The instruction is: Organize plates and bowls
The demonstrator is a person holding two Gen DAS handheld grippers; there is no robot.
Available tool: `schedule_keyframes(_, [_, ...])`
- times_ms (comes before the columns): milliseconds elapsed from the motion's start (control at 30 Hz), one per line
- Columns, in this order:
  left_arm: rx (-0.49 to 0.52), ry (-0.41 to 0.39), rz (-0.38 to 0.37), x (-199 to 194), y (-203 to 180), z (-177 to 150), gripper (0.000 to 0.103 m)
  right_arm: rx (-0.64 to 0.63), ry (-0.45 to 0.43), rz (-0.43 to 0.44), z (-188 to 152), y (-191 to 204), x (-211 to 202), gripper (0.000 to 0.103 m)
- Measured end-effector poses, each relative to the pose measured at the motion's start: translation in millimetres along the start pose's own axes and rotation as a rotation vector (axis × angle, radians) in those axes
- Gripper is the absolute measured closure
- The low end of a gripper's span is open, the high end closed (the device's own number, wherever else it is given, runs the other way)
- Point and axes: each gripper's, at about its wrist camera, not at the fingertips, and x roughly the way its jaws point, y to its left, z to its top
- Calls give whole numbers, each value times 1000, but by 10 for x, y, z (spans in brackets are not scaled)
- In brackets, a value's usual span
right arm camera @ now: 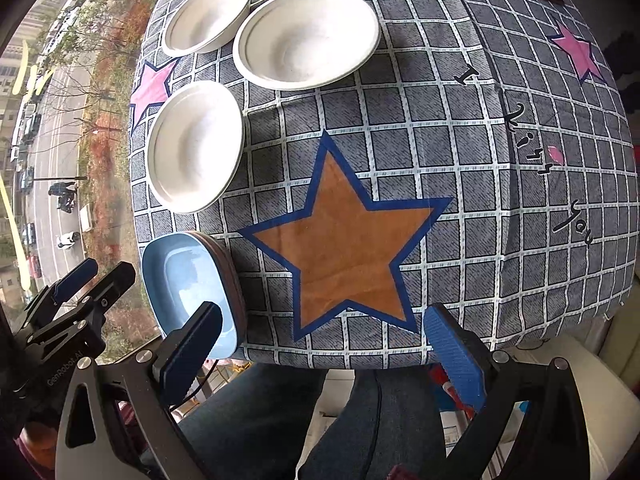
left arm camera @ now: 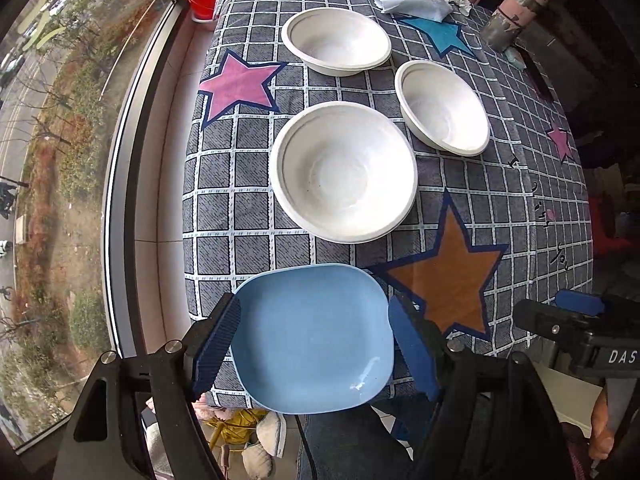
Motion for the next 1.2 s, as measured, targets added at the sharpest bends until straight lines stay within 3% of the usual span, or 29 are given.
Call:
schedule_keyframes(267, [32,-37,10,-248,-487,20,23,-10,-42,1,24,-390,-378,2])
schedule_keyframes(433, [51,45,31,-188,-829,132,23,-47,-124,30,-164,-626,-662,2])
schedule_keyframes(600, [269,81,36,-158,-1641,102,23,65,-265,71,-555,-1234,-1004,2])
schedule_keyframes(733, [483,87,17,-145,-2341,-47,23,306,-450,11,-1063,-1911,-1429,2])
schedule_keyframes(833, [619,92,-9,-114,-2754,-159,23,547,-704,-190,-1716,-2319,-2035,2])
schedule_keyframes(967, [750,112,-54,-45,-3106,-277,23,908,-1054,-568,-2854,-2543,-2941,2])
schedule_keyframes(1100, [867,123,-102,-4,-3305,-373,23,1309,-1268,-996,-4047,-2376,-3794,2])
schedule_keyframes(1200, [916,140,-141,48,-3320,-453,23,1587,-1389,-1213,-4865,-2053,-4281,1])
